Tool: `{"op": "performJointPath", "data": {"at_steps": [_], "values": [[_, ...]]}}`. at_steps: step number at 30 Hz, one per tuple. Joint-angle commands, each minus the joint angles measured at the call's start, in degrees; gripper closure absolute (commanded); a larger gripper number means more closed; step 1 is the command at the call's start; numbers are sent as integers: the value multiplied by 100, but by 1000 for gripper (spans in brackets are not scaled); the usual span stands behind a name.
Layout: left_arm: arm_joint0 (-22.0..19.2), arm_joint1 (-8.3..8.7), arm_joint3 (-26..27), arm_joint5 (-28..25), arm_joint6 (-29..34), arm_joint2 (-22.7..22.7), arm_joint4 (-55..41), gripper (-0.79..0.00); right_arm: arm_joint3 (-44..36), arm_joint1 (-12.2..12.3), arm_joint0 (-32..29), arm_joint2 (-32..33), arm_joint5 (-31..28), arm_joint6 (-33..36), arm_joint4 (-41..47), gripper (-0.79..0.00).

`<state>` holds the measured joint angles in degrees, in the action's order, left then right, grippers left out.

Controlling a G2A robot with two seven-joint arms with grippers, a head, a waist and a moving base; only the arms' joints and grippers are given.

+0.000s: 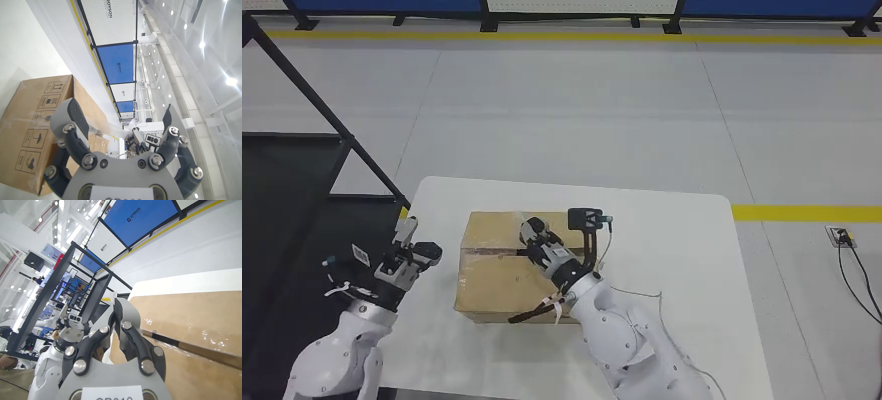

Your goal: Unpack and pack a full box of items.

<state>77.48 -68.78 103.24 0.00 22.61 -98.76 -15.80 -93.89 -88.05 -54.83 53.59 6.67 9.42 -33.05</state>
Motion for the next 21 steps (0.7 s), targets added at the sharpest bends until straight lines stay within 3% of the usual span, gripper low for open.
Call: {"op": "performJointPath", "data": {"at_steps": [1, 11, 21], "values": [[-156, -1, -123, 9, -19, 128, 101, -785, 45, -12, -12, 1, -120, -74, 70, 0], [-864, 0, -883, -34, 442, 779, 394, -785, 277, -119, 144, -84, -119, -236, 248, 0], [-1049, -5, -1270, -48, 428, 1045, 554, -785, 338, -189, 170, -92, -64, -278, 308, 0]]}}
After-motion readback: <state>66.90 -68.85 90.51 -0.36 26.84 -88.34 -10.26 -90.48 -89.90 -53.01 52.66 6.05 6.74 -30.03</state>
